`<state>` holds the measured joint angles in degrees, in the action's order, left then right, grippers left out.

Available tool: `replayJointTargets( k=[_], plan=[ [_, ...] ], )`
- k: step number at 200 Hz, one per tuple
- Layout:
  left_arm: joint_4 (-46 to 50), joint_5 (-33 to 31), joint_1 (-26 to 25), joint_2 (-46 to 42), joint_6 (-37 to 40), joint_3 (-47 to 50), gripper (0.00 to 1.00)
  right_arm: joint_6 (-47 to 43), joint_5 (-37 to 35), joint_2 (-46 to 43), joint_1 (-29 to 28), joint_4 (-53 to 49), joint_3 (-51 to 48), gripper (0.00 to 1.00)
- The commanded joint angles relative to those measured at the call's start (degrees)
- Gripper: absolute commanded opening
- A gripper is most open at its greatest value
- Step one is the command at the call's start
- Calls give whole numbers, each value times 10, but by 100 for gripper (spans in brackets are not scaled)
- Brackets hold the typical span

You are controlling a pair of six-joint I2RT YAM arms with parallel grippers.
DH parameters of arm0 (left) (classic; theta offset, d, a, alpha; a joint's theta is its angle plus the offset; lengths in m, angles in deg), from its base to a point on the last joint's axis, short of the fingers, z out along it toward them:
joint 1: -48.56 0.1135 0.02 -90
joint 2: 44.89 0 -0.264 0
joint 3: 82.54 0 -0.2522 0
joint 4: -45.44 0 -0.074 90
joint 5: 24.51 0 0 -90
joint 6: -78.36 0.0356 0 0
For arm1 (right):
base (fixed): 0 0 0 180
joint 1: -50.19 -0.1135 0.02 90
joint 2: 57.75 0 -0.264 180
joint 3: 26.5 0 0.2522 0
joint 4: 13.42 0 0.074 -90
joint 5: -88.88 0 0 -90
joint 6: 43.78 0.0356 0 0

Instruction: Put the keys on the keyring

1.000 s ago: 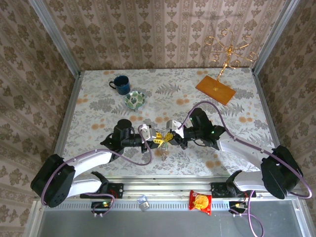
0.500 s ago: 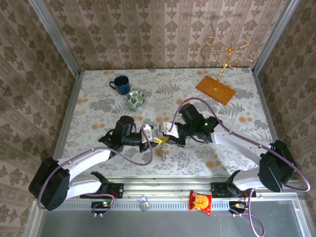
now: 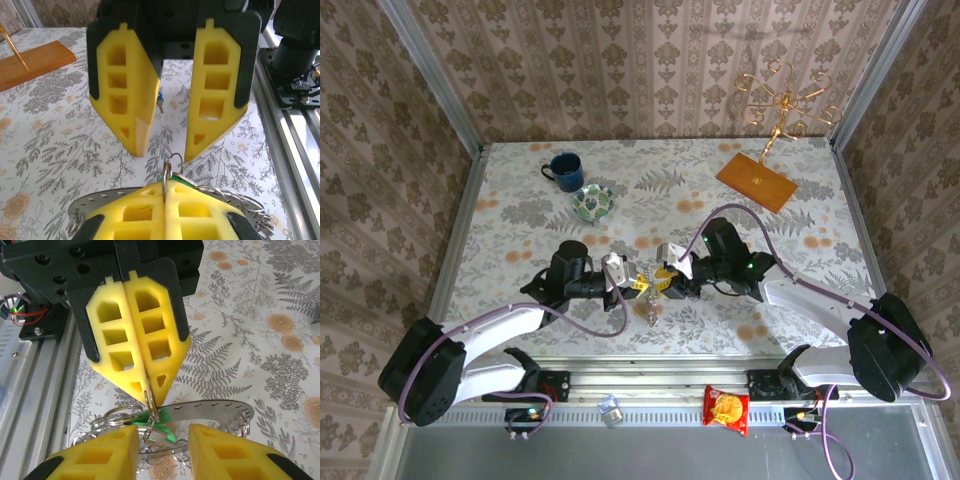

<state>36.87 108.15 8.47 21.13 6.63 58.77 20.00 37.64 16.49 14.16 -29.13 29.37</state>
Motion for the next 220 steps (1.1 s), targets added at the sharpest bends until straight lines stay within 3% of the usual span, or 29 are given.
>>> replayJointTargets(
  k=[1,40,68,86,99,118,163,188,212,220],
  plan=[
    [-78,16,0,0,-33,7,0,27,24,1,0,59,-8,30],
    [-92,24,0,2,-38,12,0,38,34,18,-1,80,-3,21],
    [-100,25,0,1,-41,14,0,32,41,25,-2,74,6,0],
    [-94,16,0,0,-39,13,0,15,40,24,-2,48,17,0],
    [-70,-5,0,-3,-28,7,20,-9,34,21,-3,17,29,0],
    [-2,-16,-1,-12,12,-12,23,-63,9,24,-13,-69,61,0],
    [169,-17,1,-9,102,-81,13,-151,-34,39,-33,-194,129,0],
    [187,-13,4,-6,116,-94,6,-177,-47,50,-46,-239,160,0],
    [180,-2,7,-5,115,-96,0,-157,-29,45,-47,-221,159,0],
    [170,0,6,-5,111,-93,0,-136,-27,38,-44,-199,148,13]
  ],
)
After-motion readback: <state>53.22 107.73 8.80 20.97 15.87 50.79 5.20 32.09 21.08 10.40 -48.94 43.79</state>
